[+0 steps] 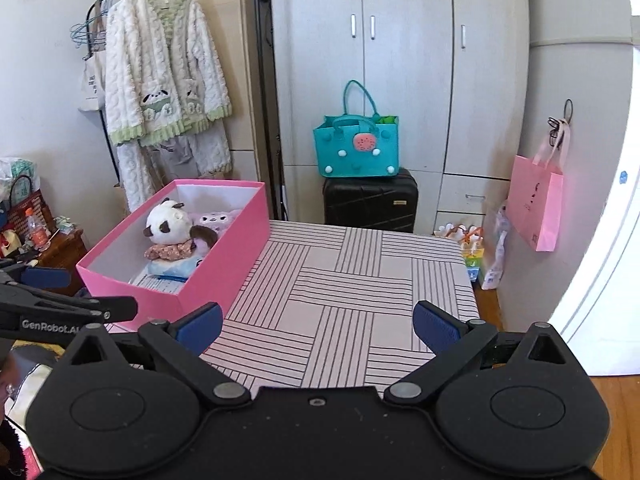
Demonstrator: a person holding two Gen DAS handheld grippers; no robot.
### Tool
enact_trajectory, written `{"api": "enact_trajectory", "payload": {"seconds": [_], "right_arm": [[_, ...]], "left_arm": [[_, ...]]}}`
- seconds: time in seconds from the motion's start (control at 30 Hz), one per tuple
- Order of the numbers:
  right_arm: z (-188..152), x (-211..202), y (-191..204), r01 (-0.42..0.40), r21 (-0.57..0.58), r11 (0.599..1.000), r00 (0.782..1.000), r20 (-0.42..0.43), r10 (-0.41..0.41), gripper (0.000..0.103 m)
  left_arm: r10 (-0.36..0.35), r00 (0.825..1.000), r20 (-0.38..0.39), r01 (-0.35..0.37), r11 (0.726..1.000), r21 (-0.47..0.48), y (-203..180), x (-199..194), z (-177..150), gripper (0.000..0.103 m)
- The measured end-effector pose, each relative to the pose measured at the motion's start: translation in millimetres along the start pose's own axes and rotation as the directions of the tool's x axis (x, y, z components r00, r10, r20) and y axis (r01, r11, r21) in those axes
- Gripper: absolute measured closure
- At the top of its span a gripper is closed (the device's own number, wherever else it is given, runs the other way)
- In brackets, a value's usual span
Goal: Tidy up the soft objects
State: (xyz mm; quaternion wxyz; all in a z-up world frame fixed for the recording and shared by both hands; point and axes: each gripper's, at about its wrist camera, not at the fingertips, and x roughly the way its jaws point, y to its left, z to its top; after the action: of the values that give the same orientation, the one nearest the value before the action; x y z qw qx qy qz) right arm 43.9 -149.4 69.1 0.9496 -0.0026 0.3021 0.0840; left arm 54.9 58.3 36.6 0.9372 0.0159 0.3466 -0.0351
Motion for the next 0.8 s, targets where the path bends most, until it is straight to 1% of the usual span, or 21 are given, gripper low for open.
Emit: {"api": "enact_trajectory", "payload": {"seconds": [0.1, 0.3, 0.47, 0.7, 0.8], "right_arm": [[4, 0, -2, -0.002, -0.015, 1.000, 1.000, -0.004, 0.002, 0.000], [8, 1, -2, 0.012, -0.030, 0.999, 1.000, 0.002, -0.011, 0.000], [7, 1, 3, 0.000, -0.042, 0.999, 1.000, 0.011, 0.000, 0.000], [4, -2, 7, 0.024, -0.044, 0.999, 0.999, 0.034, -0.022, 0.000], [3, -3, 5, 0.039, -0.033, 0.999, 0.998, 0.041, -0.038, 0.000]], "left_arm": [[0.019, 1.000, 0.013, -0.019, 1.000, 0.001, 0, -5, 3, 0.000], [0.018, 0.999, 0.039, -0.018, 1.000, -0.011, 5, -11, 9, 0.000], [0.026, 0.998, 0.054, -0.027, 1.000, 0.006, 5, -13, 10, 0.000], [0.020, 0.998, 0.054, -0.019, 1.000, -0.006, 7, -14, 6, 0.000], [0.031, 0.998, 0.063, -0.031, 1.000, -0.003, 6, -15, 5, 0.000]]}}
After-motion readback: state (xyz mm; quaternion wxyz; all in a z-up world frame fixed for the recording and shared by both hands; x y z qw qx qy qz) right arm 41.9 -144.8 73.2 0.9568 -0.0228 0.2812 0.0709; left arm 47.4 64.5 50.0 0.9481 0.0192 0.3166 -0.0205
